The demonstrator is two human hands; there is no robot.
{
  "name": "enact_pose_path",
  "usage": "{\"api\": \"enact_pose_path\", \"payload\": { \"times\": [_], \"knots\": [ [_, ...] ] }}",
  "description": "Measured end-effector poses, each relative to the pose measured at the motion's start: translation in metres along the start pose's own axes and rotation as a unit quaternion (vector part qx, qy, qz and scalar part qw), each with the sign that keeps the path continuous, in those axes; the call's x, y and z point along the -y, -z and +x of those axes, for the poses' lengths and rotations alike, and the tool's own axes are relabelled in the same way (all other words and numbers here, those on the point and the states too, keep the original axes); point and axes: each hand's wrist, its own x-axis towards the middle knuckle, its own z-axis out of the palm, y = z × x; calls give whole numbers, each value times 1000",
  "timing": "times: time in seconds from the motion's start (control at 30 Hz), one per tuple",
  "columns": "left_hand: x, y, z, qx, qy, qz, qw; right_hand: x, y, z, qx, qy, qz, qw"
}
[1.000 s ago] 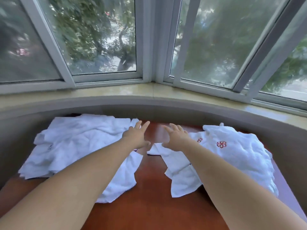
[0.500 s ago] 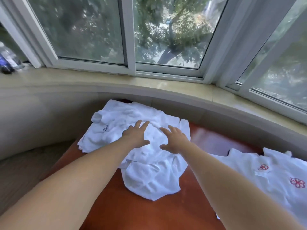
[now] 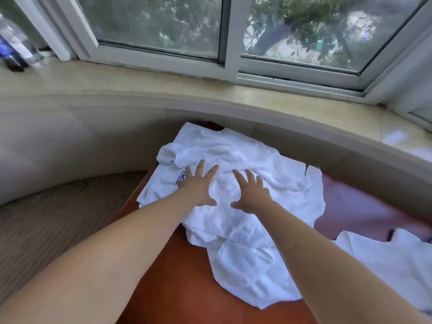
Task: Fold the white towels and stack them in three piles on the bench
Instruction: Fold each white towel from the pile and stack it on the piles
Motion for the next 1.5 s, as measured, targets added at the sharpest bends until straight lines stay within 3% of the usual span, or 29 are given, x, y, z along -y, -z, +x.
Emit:
{"api": "enact_pose_path", "payload": {
  "times": [0.17, 0.5, 0.63, 0.87, 1.1, 1.5],
  "knots": [
    [4, 0, 55, 32, 4, -24, 999, -1, -5, 49, -5, -49, 18, 999],
    [0, -8, 121, 93, 74, -59, 991, 11, -13, 132, 64, -130, 25, 989],
    [-7, -6, 125, 81, 93, -48, 991, 17, -15, 136, 30, -144, 30, 989],
    [-13, -6, 91, 3, 80, -53, 995, 15, -27, 93, -85, -103, 44, 990],
    [-28, 21, 15, -68, 52, -86, 993, 16, 3, 26, -151, -60, 52, 985],
    [-135, 77, -113, -169, -8, -74, 983, -41, 87, -127, -275, -55, 41, 959]
  ]
}}
